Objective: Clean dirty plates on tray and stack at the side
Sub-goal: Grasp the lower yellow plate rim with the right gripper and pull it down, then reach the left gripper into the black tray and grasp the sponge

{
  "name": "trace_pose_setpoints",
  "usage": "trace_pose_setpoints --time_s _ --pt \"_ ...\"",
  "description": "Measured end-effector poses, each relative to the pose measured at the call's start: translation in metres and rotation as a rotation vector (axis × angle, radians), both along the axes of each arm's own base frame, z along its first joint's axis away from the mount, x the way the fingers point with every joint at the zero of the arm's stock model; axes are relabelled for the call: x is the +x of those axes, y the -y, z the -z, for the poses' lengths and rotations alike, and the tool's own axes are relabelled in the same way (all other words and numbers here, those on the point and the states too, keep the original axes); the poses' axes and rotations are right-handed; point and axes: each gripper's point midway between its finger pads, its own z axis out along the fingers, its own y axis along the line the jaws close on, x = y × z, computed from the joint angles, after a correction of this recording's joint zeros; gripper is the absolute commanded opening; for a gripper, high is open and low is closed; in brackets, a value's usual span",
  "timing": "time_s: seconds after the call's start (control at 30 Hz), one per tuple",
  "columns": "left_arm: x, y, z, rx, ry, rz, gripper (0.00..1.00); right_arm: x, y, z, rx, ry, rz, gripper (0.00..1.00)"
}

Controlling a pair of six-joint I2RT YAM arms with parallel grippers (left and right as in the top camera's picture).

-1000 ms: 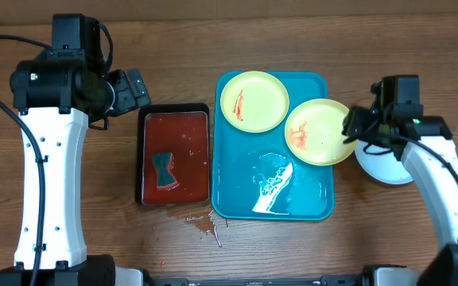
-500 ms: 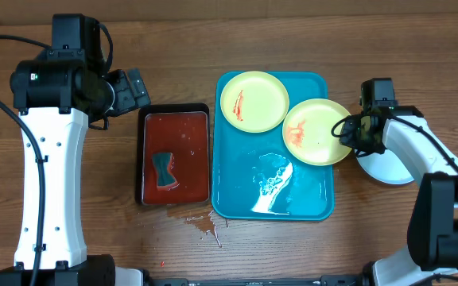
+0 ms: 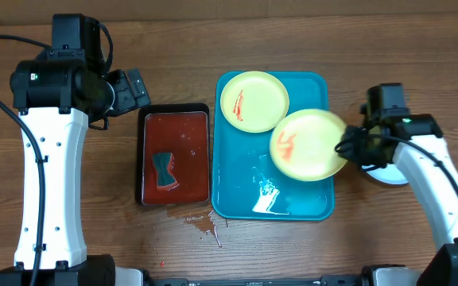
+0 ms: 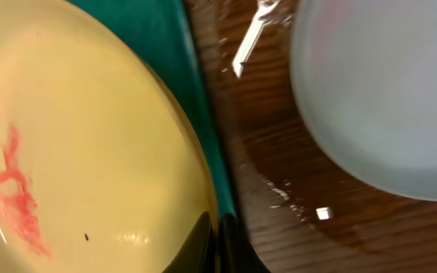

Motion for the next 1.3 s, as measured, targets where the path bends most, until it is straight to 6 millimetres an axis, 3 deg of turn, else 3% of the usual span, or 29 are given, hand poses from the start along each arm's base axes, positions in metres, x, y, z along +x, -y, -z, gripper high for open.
trace_pose_setpoints --time_s 0.3,0.37,0.43,0.57,0.7,0.87,1.0,1.2,1.3 --pt "0.000 0.000 0.000 0.000 0.000 0.000 1.00 -0.009 -0.063 0.055 0.082 0.078 -0.101 0.04" --pt "0.000 0.000 0.000 0.000 0.000 0.000 1.00 -0.014 -0.069 0.063 0.087 0.082 -0.113 0.08" --pt "0.000 0.000 0.000 0.000 0.000 0.000 1.00 -0.019 -0.070 0.068 0.085 0.071 -0.108 0.24" --pt "-0.002 0.006 0.001 -0.033 -0.009 0.014 1.00 -0.024 -0.064 0.069 0.066 0.043 -0.099 0.27" --pt "-0.010 0.024 0.003 -0.129 -0.043 0.063 1.00 -0.028 -0.060 0.055 0.050 0.033 -0.114 0.28" --pt "-0.016 0.043 0.010 -0.160 -0.076 0.146 0.97 -0.015 -0.064 0.001 0.069 0.169 -0.159 0.34" --pt "-0.025 0.051 0.048 -0.117 -0.163 0.171 0.89 -0.016 -0.069 -0.027 0.104 0.249 -0.189 0.34" --pt "-0.043 0.045 0.135 -0.084 -0.304 0.104 0.57 -0.025 -0.078 -0.027 0.161 0.218 -0.217 0.28" --pt "-0.053 0.043 0.169 -0.082 -0.342 0.061 0.53 -0.028 -0.080 -0.027 0.175 0.206 -0.222 0.25"
